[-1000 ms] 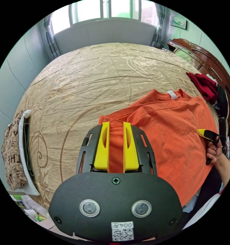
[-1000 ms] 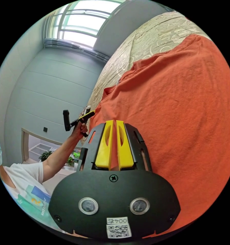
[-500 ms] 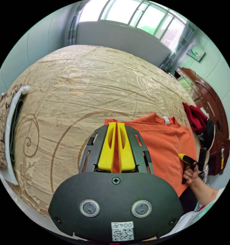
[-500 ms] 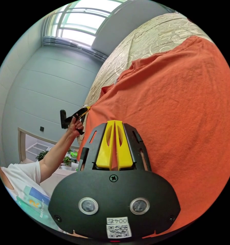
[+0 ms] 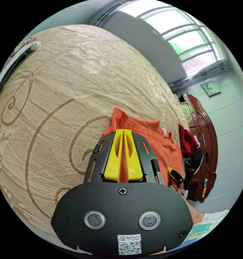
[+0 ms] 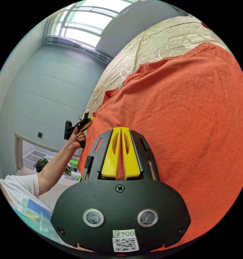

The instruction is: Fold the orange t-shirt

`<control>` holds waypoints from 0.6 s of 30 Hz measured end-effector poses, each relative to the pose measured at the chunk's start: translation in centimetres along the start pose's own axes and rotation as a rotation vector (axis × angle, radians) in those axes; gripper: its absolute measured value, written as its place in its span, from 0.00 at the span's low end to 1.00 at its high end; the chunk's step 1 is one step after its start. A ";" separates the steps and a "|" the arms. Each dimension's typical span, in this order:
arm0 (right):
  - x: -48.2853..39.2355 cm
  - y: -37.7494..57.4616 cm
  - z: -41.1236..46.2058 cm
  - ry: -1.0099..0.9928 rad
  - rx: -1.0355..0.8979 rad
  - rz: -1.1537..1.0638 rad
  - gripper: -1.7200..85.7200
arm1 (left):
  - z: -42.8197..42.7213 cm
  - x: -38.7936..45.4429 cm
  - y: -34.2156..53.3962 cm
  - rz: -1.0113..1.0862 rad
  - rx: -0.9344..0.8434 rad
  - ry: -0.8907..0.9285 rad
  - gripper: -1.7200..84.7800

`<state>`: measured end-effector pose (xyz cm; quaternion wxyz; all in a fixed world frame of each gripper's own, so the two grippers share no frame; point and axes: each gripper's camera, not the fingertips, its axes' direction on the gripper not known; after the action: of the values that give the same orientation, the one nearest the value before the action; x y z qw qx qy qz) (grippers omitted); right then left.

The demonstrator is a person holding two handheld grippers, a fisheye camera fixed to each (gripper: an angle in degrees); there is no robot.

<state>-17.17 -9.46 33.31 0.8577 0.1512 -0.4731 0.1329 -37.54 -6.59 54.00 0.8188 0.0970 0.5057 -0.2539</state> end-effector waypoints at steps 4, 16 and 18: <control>-4.7 0.5 -1.1 0.253 -0.030 -0.111 0.01 | -3.5 3.5 2.7 0.055 0.100 0.075 0.02; -7.9 9.5 -7.1 0.910 -0.186 -0.259 0.01 | 3.2 11.5 21.6 0.433 -0.144 -0.246 0.02; -8.2 10.3 -7.1 0.909 -0.158 -0.289 0.01 | 4.3 10.9 23.0 0.396 -0.126 -0.237 0.02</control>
<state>-19.79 2.05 24.07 0.9961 0.0765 -0.0333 0.0289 -18.51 7.76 44.23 0.9107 0.1125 0.3919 -0.0662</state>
